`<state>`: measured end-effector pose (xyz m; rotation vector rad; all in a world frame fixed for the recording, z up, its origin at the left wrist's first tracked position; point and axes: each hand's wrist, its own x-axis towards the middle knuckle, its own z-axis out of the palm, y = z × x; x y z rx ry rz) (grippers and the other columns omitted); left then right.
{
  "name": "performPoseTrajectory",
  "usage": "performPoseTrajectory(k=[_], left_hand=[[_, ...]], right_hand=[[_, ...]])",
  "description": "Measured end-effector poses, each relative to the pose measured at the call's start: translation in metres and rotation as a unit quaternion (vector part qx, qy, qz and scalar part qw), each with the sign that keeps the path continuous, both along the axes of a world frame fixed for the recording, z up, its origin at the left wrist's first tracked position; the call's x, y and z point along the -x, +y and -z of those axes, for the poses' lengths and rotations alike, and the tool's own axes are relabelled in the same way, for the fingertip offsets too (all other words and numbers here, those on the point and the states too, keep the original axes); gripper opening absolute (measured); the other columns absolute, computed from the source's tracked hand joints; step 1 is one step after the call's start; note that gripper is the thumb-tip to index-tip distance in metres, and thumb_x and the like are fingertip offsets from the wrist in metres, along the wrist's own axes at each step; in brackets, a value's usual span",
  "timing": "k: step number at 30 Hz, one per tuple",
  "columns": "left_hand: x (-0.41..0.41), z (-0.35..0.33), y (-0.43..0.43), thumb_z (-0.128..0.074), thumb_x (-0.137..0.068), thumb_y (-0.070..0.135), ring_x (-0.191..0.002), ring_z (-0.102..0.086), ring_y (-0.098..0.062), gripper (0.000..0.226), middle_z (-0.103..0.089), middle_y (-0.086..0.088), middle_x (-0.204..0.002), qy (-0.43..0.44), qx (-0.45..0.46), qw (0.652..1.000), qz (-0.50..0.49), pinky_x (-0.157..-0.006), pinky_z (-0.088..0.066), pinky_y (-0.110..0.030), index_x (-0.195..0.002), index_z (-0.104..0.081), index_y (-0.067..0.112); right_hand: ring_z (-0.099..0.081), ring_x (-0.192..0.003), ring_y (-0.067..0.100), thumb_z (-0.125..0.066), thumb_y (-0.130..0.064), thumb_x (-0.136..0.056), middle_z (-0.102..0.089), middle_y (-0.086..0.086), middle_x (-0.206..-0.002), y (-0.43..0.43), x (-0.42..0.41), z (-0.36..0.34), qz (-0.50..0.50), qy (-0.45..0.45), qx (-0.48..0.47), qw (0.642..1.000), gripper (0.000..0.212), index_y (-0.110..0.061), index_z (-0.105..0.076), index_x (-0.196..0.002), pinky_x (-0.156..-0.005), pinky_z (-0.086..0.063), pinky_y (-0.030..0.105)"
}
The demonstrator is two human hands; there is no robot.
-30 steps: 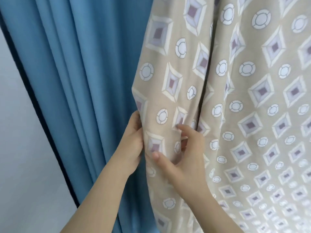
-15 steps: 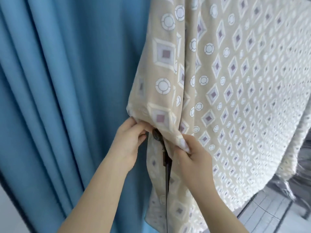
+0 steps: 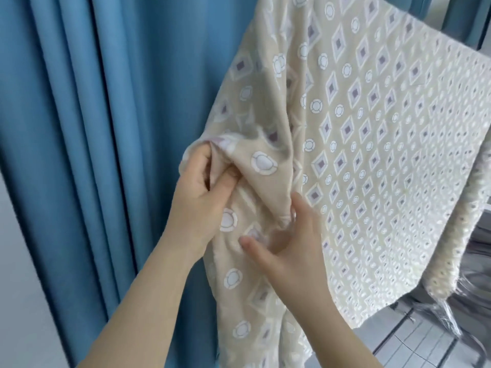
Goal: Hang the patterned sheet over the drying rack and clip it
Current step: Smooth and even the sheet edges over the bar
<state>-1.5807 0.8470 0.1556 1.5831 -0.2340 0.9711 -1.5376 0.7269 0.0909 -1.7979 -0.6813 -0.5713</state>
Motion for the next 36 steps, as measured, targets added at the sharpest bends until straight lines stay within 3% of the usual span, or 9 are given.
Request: performPoseTrajectory(k=[3,6,9,12,15,21,25,31,36], left_hand=[[0.012,-0.004,-0.001,-0.054,-0.089,0.033,-0.109,-0.062,-0.008,0.025,-0.068,0.009,-0.112,0.114,-0.059,0.978,0.164,-0.092,-0.050,-0.028,-0.112,-0.062,0.030],[0.013,-0.003,0.000,-0.048,-0.087,0.049,-0.101,-0.066,-0.013,0.033,-0.072,0.003,-0.103,0.120,-0.052,0.982,0.134,-0.090,-0.050,-0.032,-0.102,-0.069,0.029],[0.011,-0.008,0.008,-0.049,-0.090,0.032,-0.095,-0.065,-0.021,0.022,-0.071,-0.006,-0.095,0.076,-0.135,0.987,0.029,-0.091,-0.051,-0.041,-0.091,-0.071,0.025],[0.015,-0.013,0.013,-0.046,-0.086,0.006,-0.095,-0.064,0.002,0.044,-0.072,0.018,-0.092,0.063,-0.199,0.971,0.118,-0.086,-0.048,-0.013,-0.082,-0.074,0.038],[0.006,-0.007,0.023,-0.050,-0.076,0.003,-0.087,-0.055,0.011,0.040,-0.064,0.031,-0.080,-0.040,-0.227,0.970,-0.077,-0.078,-0.037,-0.003,-0.075,-0.063,0.041],[-0.039,0.003,0.047,-0.065,-0.078,0.019,-0.119,-0.041,-0.035,0.061,-0.043,-0.014,-0.129,0.011,-0.141,0.862,-0.487,-0.097,-0.027,-0.039,-0.130,-0.036,0.026],[-0.036,-0.027,0.056,-0.043,-0.082,0.000,-0.090,-0.052,-0.023,0.042,-0.058,-0.001,-0.102,0.086,-0.153,0.921,-0.348,-0.073,-0.041,-0.030,-0.111,-0.058,0.026],[0.017,-0.108,0.036,-0.058,-0.076,0.003,-0.048,-0.047,0.000,0.030,-0.055,0.013,-0.051,-0.137,-0.058,0.974,-0.170,-0.050,-0.038,-0.014,-0.079,-0.056,0.032],[0.058,-0.137,0.033,-0.066,-0.077,0.006,-0.064,-0.056,-0.008,0.038,-0.059,0.009,-0.071,-0.140,-0.176,0.959,-0.174,-0.055,-0.044,-0.020,-0.094,-0.052,0.037]], right_hand=[[-0.028,-0.129,0.002,-0.063,-0.057,-0.057,-0.034,-0.016,-0.134,-0.002,0.007,-0.006,0.019,-0.054,-0.034,0.998,0.090,-0.029,-0.033,-0.137,-0.109,-0.033,0.037],[-0.032,-0.130,0.007,-0.061,-0.057,-0.066,-0.024,-0.031,-0.137,-0.011,0.014,-0.009,0.017,-0.076,-0.124,0.989,0.076,-0.049,-0.022,-0.131,-0.109,-0.033,0.039],[-0.035,-0.128,0.014,-0.061,-0.052,-0.066,-0.031,-0.013,-0.139,-0.003,0.020,-0.012,0.089,-0.153,-0.103,0.979,0.075,-0.035,-0.029,-0.132,-0.106,-0.035,0.042],[-0.035,-0.123,0.016,-0.058,-0.041,-0.065,-0.041,0.001,-0.137,0.013,0.012,-0.011,0.176,-0.156,0.009,0.972,0.072,-0.029,-0.033,-0.132,-0.101,-0.031,0.037],[-0.054,-0.104,0.021,-0.060,-0.009,-0.075,-0.056,-0.008,-0.108,0.007,0.001,-0.010,0.150,-0.072,-0.028,0.986,0.042,-0.021,-0.057,-0.116,-0.085,-0.044,0.030],[-0.056,-0.096,0.016,-0.058,-0.009,-0.081,-0.057,-0.009,-0.106,0.002,-0.002,-0.014,0.134,-0.029,-0.085,0.987,0.032,-0.026,-0.060,-0.108,-0.076,-0.045,0.027],[-0.048,-0.092,0.011,-0.074,-0.009,-0.074,-0.039,-0.017,-0.101,0.012,0.000,-0.021,0.198,-0.097,-0.067,0.973,0.044,-0.023,-0.061,-0.113,-0.066,-0.042,0.023],[-0.049,-0.065,0.002,-0.054,-0.031,-0.075,-0.047,-0.022,-0.080,0.032,0.025,-0.080,0.129,-0.220,-0.108,0.961,0.028,-0.039,-0.049,-0.101,-0.056,-0.043,0.017],[-0.057,-0.062,0.003,-0.054,-0.020,-0.085,-0.057,-0.021,-0.069,0.029,0.050,-0.116,0.050,-0.237,-0.178,0.954,0.020,-0.037,-0.049,-0.076,-0.054,-0.041,0.011]])
